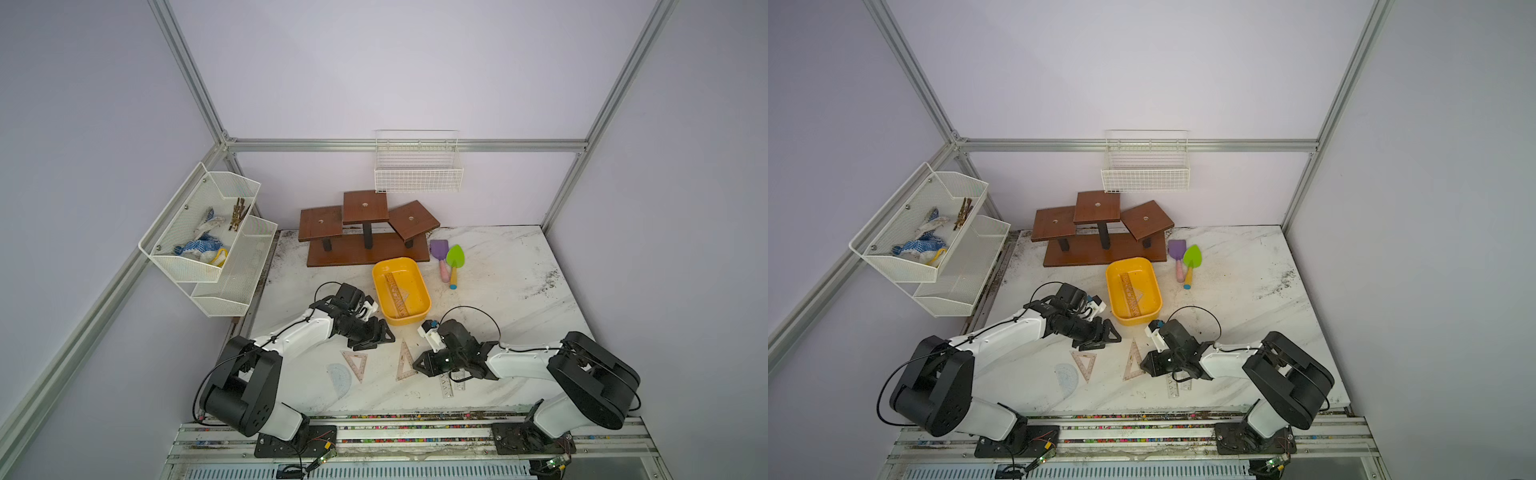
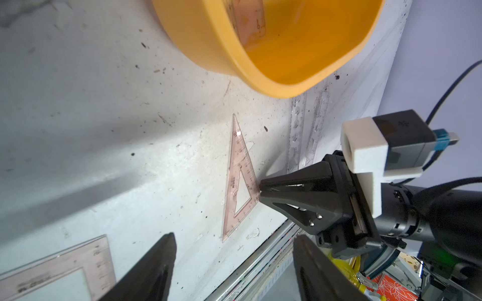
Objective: Put the scattered rulers into the storage box
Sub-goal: Pick up the ruler from the center of the board.
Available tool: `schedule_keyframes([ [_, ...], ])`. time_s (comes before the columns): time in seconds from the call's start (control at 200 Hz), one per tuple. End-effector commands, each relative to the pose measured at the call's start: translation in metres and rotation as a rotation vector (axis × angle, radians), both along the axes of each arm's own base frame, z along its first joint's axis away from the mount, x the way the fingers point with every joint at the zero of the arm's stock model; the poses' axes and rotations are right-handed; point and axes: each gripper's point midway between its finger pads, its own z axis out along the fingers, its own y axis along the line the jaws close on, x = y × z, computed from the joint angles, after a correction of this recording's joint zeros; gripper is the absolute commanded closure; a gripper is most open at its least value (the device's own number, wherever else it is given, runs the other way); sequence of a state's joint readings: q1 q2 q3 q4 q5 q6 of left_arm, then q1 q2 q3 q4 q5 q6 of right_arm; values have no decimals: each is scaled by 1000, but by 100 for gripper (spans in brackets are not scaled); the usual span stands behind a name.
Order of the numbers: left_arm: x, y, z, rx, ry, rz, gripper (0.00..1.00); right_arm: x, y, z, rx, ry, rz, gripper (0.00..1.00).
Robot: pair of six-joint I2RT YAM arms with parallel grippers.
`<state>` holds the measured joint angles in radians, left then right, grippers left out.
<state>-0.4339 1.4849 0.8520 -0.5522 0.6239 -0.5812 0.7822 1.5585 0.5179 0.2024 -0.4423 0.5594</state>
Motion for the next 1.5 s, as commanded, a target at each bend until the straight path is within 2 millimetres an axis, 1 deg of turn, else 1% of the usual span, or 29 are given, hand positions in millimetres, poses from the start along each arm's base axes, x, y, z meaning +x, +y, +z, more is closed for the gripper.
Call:
schedule_keyframes([
  [0.0, -12, -9, 8, -42, -5, -61, 26, -10, 6, -5, 31, 49, 21, 82],
  [0.08, -18, -14, 7, -54, 7, -85, 27, -6, 8, 3, 57, 33, 16, 82],
  [0.2, -24, -19, 6, -65, 21, -111, 28, 3, 10, 14, 79, 4, 2, 85],
  [0.4, -30, -24, -1, -62, 52, -137, 30, 16, 13, 16, 97, -2, -10, 90],
  [0.555, -33, -25, -9, -51, 74, -145, 29, 20, 15, 15, 96, -3, -10, 90],
  [0.79, -37, -24, -17, -37, 96, -153, 29, 20, 16, 10, 97, 9, -5, 91],
  [1.18, -43, -24, -31, -7, 139, -162, 29, 12, 4, -8, 63, 34, -20, 91],
  [1.495, -48, -27, -37, 9, 159, -174, 30, 7, -3, -16, 55, 45, -26, 92],
])
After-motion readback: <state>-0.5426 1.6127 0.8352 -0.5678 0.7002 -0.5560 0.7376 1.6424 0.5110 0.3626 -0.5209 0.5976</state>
